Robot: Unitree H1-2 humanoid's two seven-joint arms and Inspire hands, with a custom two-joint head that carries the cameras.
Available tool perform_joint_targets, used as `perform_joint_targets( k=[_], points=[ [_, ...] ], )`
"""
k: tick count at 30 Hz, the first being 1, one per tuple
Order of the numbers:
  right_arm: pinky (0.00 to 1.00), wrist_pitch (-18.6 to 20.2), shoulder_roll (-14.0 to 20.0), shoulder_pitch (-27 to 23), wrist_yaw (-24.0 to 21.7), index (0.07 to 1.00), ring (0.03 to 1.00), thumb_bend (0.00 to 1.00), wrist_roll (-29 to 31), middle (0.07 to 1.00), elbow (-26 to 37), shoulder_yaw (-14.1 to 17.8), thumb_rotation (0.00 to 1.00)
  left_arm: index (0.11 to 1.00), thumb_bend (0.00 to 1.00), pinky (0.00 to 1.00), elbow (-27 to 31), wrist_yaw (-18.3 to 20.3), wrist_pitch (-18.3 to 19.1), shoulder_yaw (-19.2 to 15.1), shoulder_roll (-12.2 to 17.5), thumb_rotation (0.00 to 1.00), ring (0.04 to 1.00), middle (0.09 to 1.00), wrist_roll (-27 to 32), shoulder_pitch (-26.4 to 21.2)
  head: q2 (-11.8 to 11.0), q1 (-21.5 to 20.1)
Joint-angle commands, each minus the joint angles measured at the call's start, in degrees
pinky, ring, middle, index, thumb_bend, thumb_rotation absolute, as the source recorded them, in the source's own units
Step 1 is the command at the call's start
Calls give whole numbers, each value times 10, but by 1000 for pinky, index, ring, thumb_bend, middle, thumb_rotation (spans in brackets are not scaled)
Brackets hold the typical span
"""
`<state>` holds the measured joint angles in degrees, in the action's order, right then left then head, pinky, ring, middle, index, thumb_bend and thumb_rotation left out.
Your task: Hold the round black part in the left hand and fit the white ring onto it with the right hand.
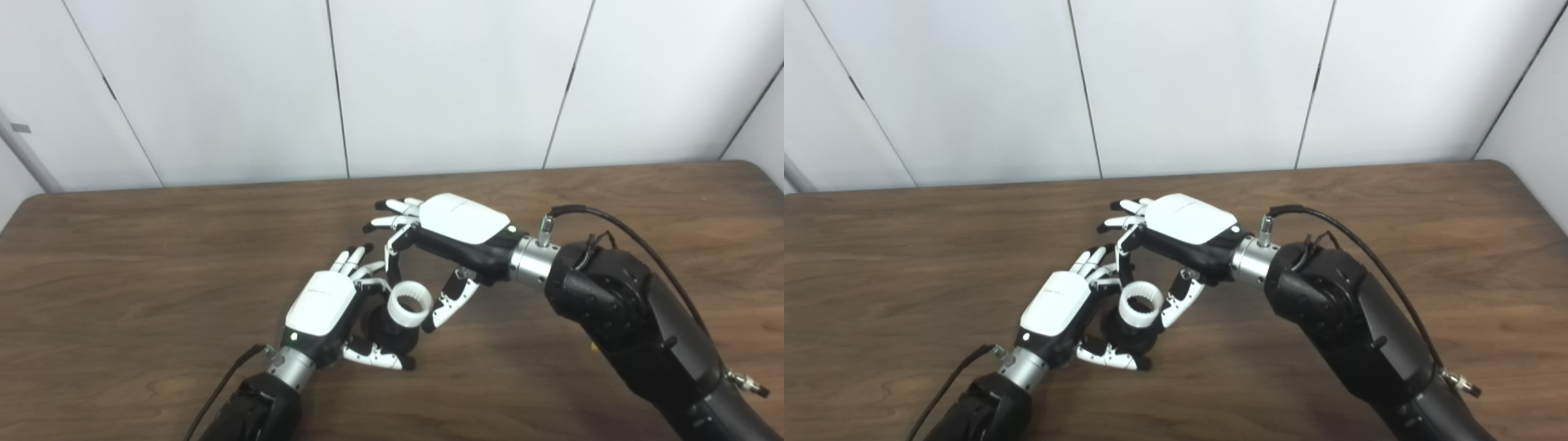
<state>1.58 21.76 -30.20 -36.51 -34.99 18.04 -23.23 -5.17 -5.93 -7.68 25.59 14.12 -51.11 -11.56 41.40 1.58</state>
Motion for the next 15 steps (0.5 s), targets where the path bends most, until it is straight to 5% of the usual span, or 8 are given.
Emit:
perform_joint_targets(
  k=[1,15],
  points=[
    [1000,-14,-2,-15,8,476,1000,518,-1,906,20,4,128,479,522,1000,8,18,-2,8,9,48,1000,861,-6,9,2,0],
    [1000,-8,-5,-9,-8,477,1000,519,2,907,24,0,129,479,521,1000,55,37,-2,5,10,48,1000,859,-4,28,13,2]
  ],
)
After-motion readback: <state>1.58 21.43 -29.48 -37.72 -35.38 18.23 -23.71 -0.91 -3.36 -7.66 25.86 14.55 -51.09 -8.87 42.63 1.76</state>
